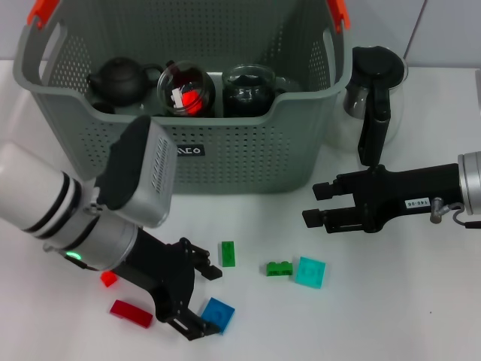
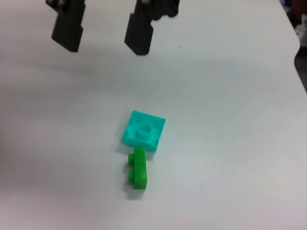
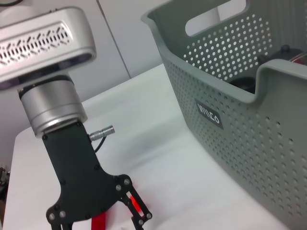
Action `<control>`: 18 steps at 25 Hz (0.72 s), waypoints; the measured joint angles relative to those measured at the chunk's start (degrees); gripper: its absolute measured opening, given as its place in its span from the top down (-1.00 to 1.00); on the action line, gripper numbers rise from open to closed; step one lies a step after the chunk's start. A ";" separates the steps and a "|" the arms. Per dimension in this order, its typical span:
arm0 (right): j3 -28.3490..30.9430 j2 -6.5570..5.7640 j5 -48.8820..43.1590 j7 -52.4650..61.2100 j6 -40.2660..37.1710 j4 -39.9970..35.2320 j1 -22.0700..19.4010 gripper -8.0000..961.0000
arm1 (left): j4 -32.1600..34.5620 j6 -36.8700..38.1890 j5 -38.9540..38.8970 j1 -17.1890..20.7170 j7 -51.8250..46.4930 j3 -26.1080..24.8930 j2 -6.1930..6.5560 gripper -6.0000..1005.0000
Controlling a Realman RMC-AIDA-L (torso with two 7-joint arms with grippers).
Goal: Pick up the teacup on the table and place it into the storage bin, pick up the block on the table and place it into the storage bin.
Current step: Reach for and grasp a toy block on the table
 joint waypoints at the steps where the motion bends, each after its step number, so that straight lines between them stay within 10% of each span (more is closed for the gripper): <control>1: 0.00 0.00 -0.02 0.00 0.01 0.02 0.00 -0.34 | 0.00 -0.53 0.07 0.21 0.02 0.72 -0.02 -0.68; 18: 0.00 0.00 -0.05 0.18 0.01 0.06 0.00 -0.34 | -0.01 -3.64 0.26 0.60 -0.24 4.64 -0.24 -0.68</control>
